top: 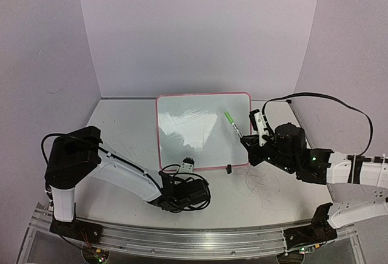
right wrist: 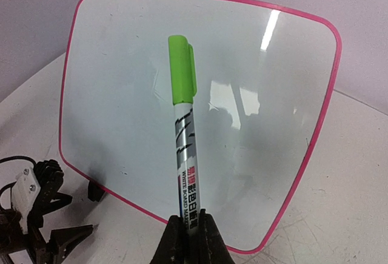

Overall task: Write a sentence on the whiteboard
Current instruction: Move the whiteboard to the center of the board, then pass from the right arm to the left

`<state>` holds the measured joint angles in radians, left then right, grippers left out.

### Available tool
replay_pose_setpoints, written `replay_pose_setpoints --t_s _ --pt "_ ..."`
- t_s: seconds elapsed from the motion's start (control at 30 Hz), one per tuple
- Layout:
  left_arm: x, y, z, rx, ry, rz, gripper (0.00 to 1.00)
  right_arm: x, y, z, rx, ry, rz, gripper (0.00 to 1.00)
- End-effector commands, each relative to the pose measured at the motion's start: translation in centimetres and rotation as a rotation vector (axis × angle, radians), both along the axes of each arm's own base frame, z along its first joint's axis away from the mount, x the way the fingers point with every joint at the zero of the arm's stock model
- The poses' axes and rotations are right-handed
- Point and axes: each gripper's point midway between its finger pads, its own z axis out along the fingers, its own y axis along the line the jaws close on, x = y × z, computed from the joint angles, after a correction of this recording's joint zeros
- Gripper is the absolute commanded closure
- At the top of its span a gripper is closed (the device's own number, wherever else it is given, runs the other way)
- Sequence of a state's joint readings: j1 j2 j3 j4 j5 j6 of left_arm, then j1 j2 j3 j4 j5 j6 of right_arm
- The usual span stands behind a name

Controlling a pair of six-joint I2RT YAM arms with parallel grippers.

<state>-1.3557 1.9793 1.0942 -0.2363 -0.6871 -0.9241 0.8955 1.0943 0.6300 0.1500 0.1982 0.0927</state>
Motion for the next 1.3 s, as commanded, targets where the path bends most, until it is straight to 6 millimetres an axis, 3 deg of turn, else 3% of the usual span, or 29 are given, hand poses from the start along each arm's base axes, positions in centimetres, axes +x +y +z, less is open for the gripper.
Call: replay_pose_setpoints --t_s 0.0,0.13,0.3,0.4,0.6,0.73,0.93,1.07,1.27 --pt "-0.9 -0.2 8.0 -0.114 -0.047 -0.156 0.27 -0.4 2.1 2.0 -0.002 -0.020 0.114 1.00" --pt "-0.6 0.2 16.3 -0.278 -0.143 -0.276 0.23 -1.3 3.7 2.1 -0.026 -0.016 0.227 1.00" --pt "3.7 4.1 24.4 -0.682 -0.117 -0.378 0.18 -2.8 6.4 2.4 -0.061 -0.012 0.416 1.00" --pt "5.0 4.7 27.6 -0.808 -0.091 -0.467 0.14 -3.2 7.6 2.9 -0.063 -0.014 0.484 1.00" --pt "4.4 0.7 27.4 -0.881 0.118 -0.686 0.05 -3.5 10.0 4.3 -0.033 -0.004 0.583 1.00" --pt "4.0 -0.1 27.2 -0.888 0.158 -0.733 0.04 -3.4 11.0 4.7 -0.024 0.007 0.610 1.00" --pt "3.8 -0.2 26.2 -0.883 0.186 -0.738 0.20 -3.2 11.1 4.6 -0.033 0.005 0.605 1.00" --pt "4.4 0.3 26.9 -0.892 0.164 -0.702 0.14 -3.2 10.8 4.2 -0.047 0.007 0.598 1.00" --pt "4.9 0.3 27.0 -0.922 0.206 -0.677 0.40 -3.4 10.6 4.0 -0.051 0.006 0.603 1.00"
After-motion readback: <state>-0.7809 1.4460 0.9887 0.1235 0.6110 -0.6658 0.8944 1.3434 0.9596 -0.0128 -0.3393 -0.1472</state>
